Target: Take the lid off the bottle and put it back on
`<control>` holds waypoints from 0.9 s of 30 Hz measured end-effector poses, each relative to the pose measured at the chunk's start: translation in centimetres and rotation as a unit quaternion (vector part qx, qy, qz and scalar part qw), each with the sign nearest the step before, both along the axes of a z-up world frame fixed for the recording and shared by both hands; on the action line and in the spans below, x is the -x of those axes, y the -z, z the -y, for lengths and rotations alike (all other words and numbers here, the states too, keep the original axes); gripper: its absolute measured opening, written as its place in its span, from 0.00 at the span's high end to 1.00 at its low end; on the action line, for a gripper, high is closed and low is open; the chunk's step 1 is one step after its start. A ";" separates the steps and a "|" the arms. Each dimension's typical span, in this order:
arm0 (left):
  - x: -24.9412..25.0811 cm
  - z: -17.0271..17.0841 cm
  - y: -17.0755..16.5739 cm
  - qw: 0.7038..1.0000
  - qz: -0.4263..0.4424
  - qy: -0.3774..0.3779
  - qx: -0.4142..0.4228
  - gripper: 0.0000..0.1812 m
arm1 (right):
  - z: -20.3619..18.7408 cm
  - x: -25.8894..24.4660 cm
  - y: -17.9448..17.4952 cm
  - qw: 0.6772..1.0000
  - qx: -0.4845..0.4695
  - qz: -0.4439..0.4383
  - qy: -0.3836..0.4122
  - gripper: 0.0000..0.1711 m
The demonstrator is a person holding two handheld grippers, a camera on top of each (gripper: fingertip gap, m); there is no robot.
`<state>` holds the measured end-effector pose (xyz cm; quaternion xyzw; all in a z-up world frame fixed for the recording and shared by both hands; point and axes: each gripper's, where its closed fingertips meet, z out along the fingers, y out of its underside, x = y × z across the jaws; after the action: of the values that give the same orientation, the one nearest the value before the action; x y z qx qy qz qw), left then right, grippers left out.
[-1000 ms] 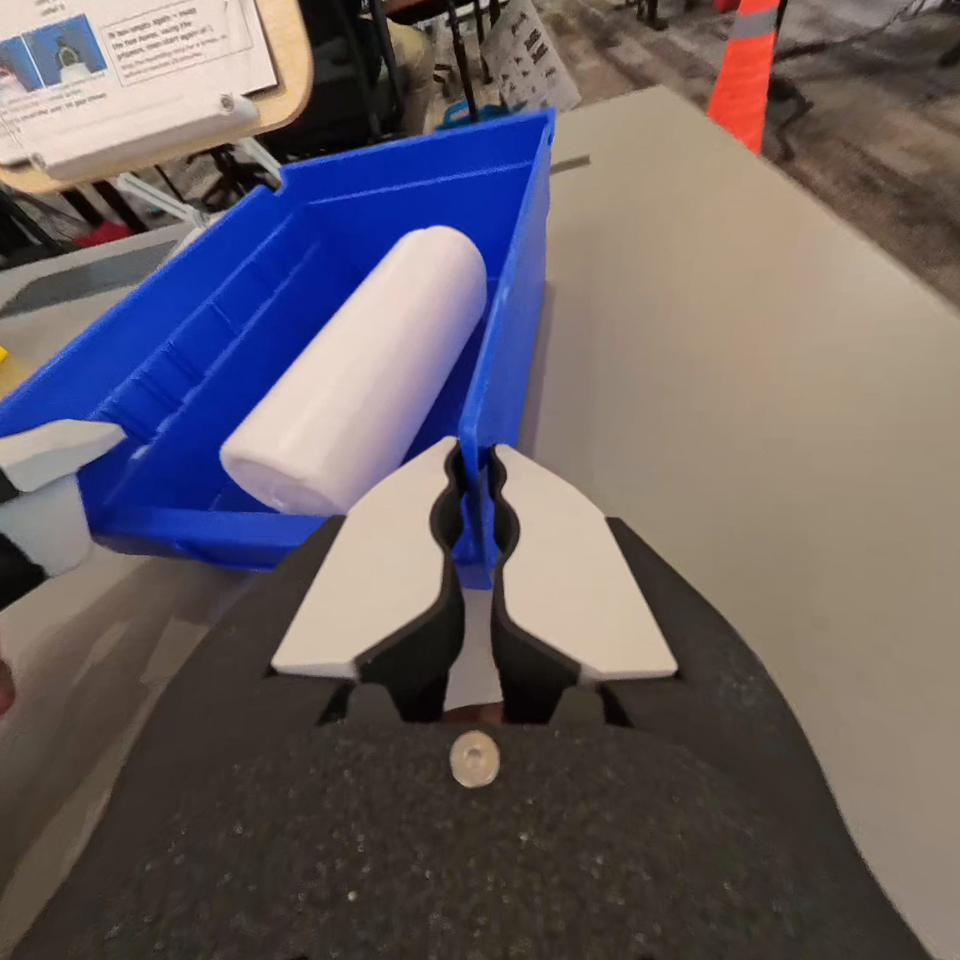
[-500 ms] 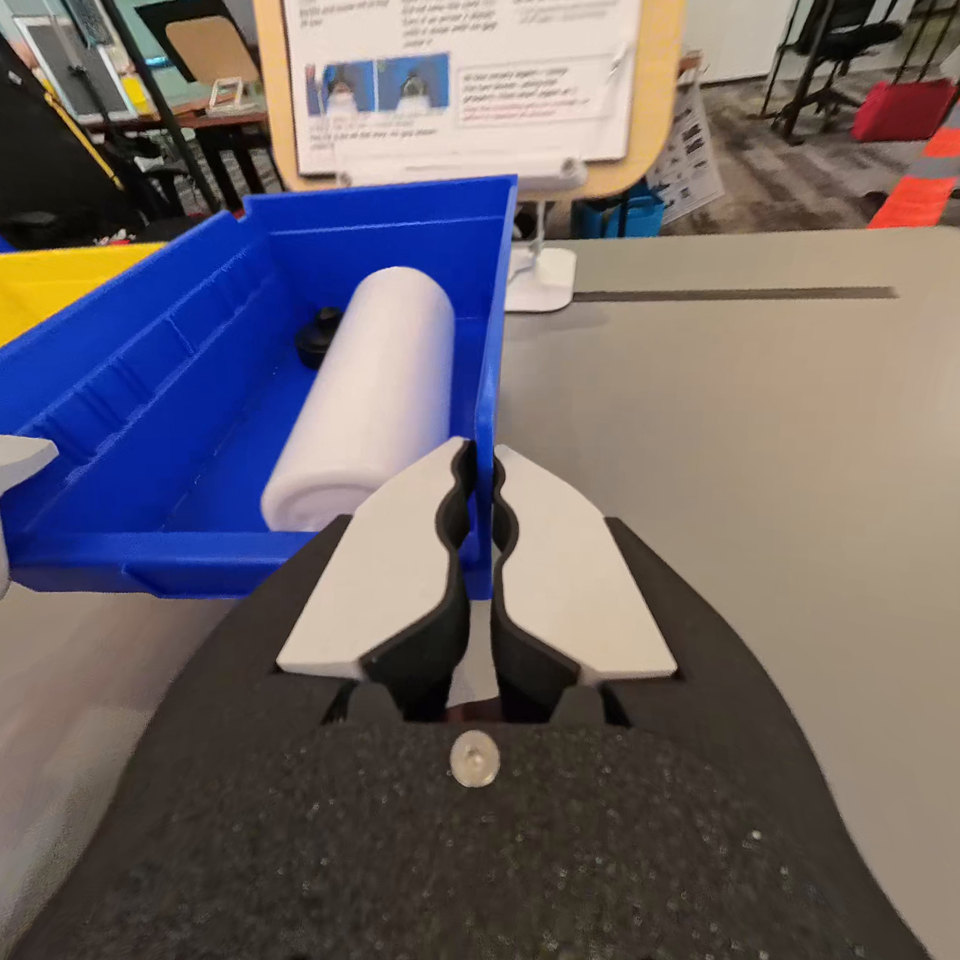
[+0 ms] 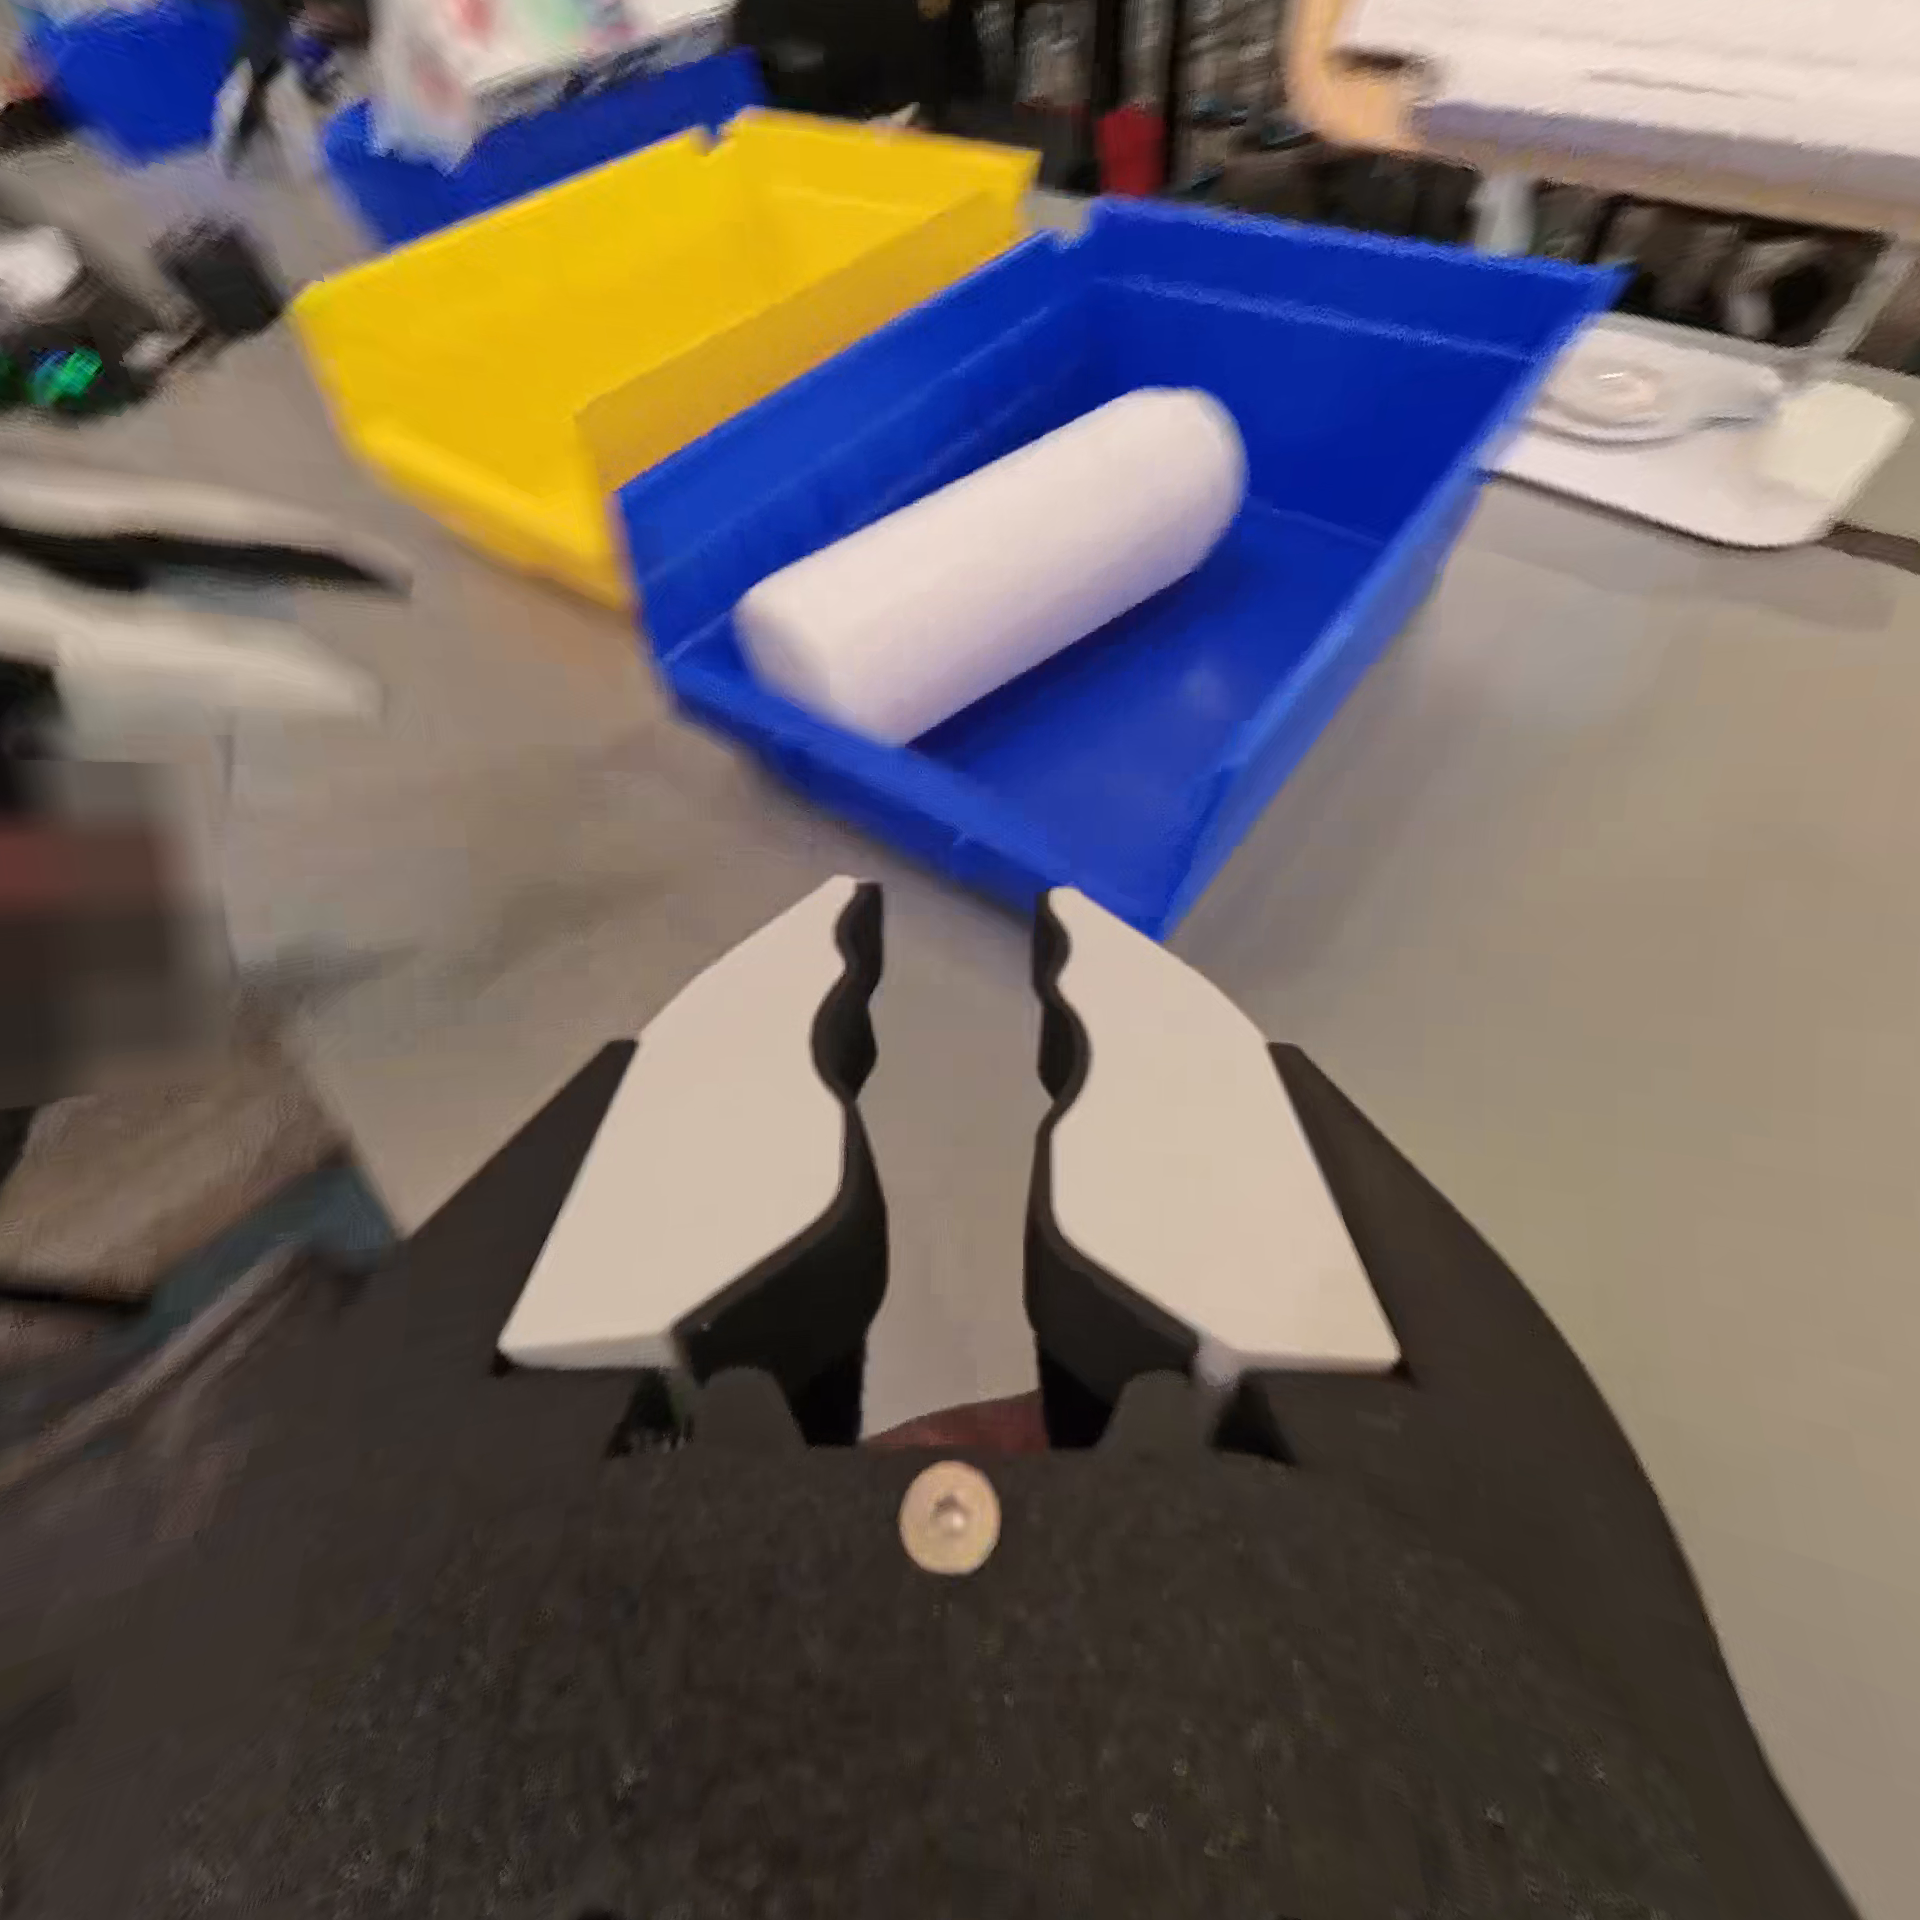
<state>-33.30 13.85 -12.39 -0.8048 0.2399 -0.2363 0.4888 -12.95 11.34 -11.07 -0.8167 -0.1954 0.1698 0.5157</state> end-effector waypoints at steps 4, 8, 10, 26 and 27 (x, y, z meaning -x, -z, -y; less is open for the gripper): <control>8.8 -2.8 -1.9 0.994 -0.023 -0.107 -0.013 0.58 | 5.0 2.8 2.4 0.997 0.009 0.005 -0.077 0.87; 17.3 -8.6 -2.7 0.976 -0.051 -0.212 -0.028 0.59 | 7.3 7.1 2.5 0.987 -0.011 0.033 -0.155 0.85; 18.0 -10.9 -1.1 0.978 -0.033 -0.205 0.022 0.55 | 7.6 8.0 3.2 0.985 -0.018 0.049 -0.162 0.85; 23.3 -19.7 0.6 0.967 -0.034 -0.252 0.029 0.78 | 6.1 16.1 1.8 0.978 0.027 -0.007 -0.205 0.86; 23.3 -20.2 0.8 0.971 -0.034 -0.235 0.036 0.76 | 6.1 16.5 1.9 0.978 0.029 -0.010 -0.209 0.86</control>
<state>-56.63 34.07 -13.21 -0.8634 0.0518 -0.0959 0.4925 -29.42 5.25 -12.97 -0.7707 -0.3515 0.2873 0.4472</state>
